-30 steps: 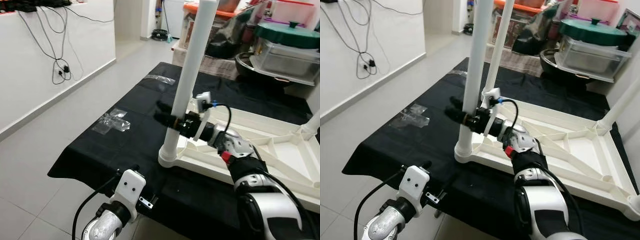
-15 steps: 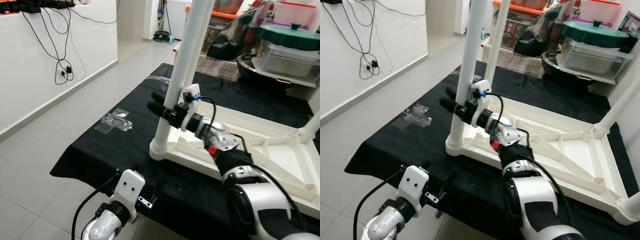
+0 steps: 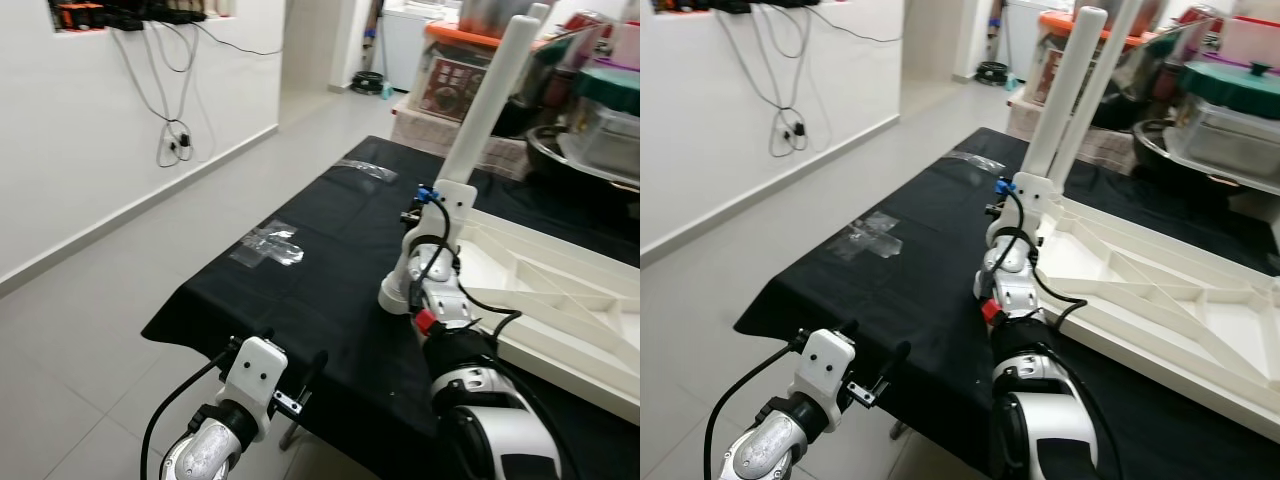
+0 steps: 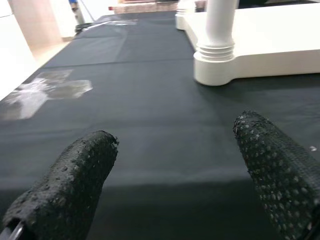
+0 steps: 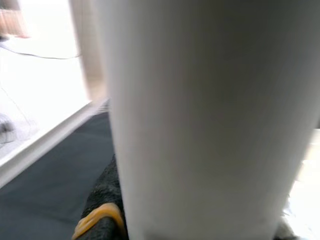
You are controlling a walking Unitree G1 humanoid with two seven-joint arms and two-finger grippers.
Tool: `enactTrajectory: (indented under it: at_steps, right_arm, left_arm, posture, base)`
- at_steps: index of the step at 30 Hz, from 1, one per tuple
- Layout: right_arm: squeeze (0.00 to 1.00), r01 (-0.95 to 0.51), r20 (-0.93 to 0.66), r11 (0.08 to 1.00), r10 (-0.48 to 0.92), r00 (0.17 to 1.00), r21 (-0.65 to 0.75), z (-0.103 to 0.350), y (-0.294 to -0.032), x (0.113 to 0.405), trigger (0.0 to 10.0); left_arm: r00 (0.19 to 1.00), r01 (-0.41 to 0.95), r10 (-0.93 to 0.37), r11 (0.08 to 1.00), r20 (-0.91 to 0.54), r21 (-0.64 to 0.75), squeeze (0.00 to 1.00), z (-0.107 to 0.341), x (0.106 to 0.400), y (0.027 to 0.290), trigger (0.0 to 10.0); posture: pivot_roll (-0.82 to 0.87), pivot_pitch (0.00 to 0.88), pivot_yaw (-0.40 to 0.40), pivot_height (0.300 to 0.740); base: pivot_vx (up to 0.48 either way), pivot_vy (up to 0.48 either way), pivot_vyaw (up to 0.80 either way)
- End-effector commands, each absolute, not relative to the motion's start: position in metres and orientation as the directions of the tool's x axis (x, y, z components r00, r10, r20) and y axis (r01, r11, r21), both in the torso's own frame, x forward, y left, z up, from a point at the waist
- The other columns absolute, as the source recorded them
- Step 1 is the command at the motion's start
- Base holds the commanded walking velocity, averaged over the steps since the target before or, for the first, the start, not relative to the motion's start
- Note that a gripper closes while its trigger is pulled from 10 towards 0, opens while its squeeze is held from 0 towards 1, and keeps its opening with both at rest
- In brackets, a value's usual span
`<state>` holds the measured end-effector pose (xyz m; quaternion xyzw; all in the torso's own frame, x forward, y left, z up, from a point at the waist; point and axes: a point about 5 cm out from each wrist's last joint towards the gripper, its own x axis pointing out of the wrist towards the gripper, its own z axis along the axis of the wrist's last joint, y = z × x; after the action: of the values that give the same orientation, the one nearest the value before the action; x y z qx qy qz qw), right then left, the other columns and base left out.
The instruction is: Building children table
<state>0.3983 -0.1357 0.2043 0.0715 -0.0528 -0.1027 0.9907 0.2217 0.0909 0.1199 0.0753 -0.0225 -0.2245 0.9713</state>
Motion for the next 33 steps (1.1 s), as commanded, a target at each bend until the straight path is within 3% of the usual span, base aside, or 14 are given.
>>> enactTrajectory:
  at_steps: [1,2,7,8,9,12,14,16,17,18,20,25,26,33]
  right_arm:
    - [0.0,0.097,0.062,0.971,-0.113,0.992,0.219,0.189,-0.125,0.398,10.0]
    - [1.0,-0.002,0.097,0.968,-0.023,0.995,0.252,0.193,-0.121,0.399,10.0]
    - [1.0,-0.212,0.14,0.929,0.177,0.974,0.304,0.199,-0.121,0.402,10.0]
    - [0.0,-0.323,0.138,0.884,0.293,0.946,0.337,0.2,-0.121,0.402,10.0]
    - [0.0,-0.459,0.139,0.818,0.439,0.888,0.347,0.201,-0.121,0.4,10.0]
    - [0.0,-0.54,0.141,0.764,0.527,0.838,0.353,0.201,-0.121,0.398,10.0]
    - [0.0,-0.773,0.177,0.549,0.766,0.617,0.317,0.203,-0.119,0.384,10.0]
    - [0.0,-0.833,0.194,0.462,0.826,0.529,0.304,0.203,-0.118,0.379,10.0]
    - [0.0,-0.833,0.194,0.462,0.826,0.529,0.304,0.203,-0.118,0.379,10.0]
    - [0.0,-0.895,0.194,0.36,0.889,0.415,0.262,0.204,-0.115,0.373,10.0]
    - [0.0,-0.938,0.182,0.25,0.938,0.296,0.239,0.206,-0.11,0.371,10.0]
    - [0.0,-0.953,0.156,0.237,0.951,0.268,0.191,0.21,-0.096,0.375,10.0]
    - [0.0,-0.935,0.143,0.294,0.935,0.324,0.197,0.21,-0.091,0.378,0.0]
    - [0.0,-0.866,0.184,0.45,0.852,0.49,0.218,0.209,-0.092,0.385,0.0]
  left_arm:
    - [0.89,0.451,-0.455,0.879,-0.011,0.157,0.0,0.116,0.222,0.088,10.0]
    - [0.892,0.449,-0.453,0.88,-0.01,0.156,0.0,0.116,0.222,0.089,10.0]
    - [0.894,0.443,-0.448,0.883,-0.007,0.155,0.0,0.116,0.223,0.089,10.0]
    - [0.895,0.442,-0.447,0.883,-0.007,0.155,0.0,0.116,0.223,0.089,10.0]
    - [0.895,0.442,-0.447,0.884,-0.007,0.154,0.0,0.116,0.224,0.089,10.0]
    - [0.895,0.443,-0.447,0.883,-0.007,0.154,0.0,0.116,0.224,0.089,10.0]
    - [0.895,0.442,-0.446,0.883,-0.006,0.156,0.0,0.117,0.224,0.089,10.0]
    - [0.895,0.441,-0.446,0.883,-0.005,0.157,0.0,0.117,0.224,0.089,10.0]
    - [0.895,0.441,-0.446,0.883,-0.005,0.157,0.0,0.117,0.224,0.089,10.0]
    - [0.895,0.441,-0.445,0.884,-0.006,0.157,0.0,0.117,0.223,0.089,10.0]
    - [0.896,0.44,-0.445,0.884,-0.008,0.158,0.0,0.116,0.223,0.089,10.0]
    - [0.896,0.441,-0.445,0.884,-0.01,0.157,0.0,0.115,0.222,0.09,10.0]
    - [0.896,0.441,-0.445,0.884,-0.012,0.157,0.0,0.115,0.222,0.09,10.0]
    - [0.894,0.444,-0.447,0.882,-0.016,0.156,0.0,0.113,0.223,0.09,10.0]
  posture:
    - [0.07,0.053,-0.118,0.74]
    - [0.06,0.052,-0.119,0.74]
    - [0.06,0.052,-0.12,0.74]
    - [0.06,0.051,-0.121,0.74]
    - [0.06,0.055,-0.124,0.74]
    - [0.07,0.057,-0.123,0.74]
    - [0.07,0.053,-0.123,0.74]
    - [0.07,0.053,-0.123,0.74]
    - [0.07,0.053,-0.123,0.74]
    - [0.07,0.049,-0.125,0.74]
    - [0.07,0.049,-0.122,0.74]
    - [0.08,0.036,-0.128,0.74]
    - [0.08,0.036,-0.129,0.74]
    - [0.08,0.029,-0.123,0.74]
  base:
    - [0.0,0.0,0.0]
    - [0.0,0.0,0.0]
    - [0.0,0.0,0.0]
    - [0.0,0.0,0.0]
    - [0.0,0.0,0.0]
    - [0.0,0.0,0.0]
    - [0.0,0.0,0.0]
    - [0.0,0.0,0.0]
    - [0.0,0.0,0.0]
    - [0.0,0.0,0.0]
    - [0.0,0.0,0.0]
    - [0.0,0.0,0.0]
    - [0.0,0.0,0.0]
    - [0.0,0.0,0.0]
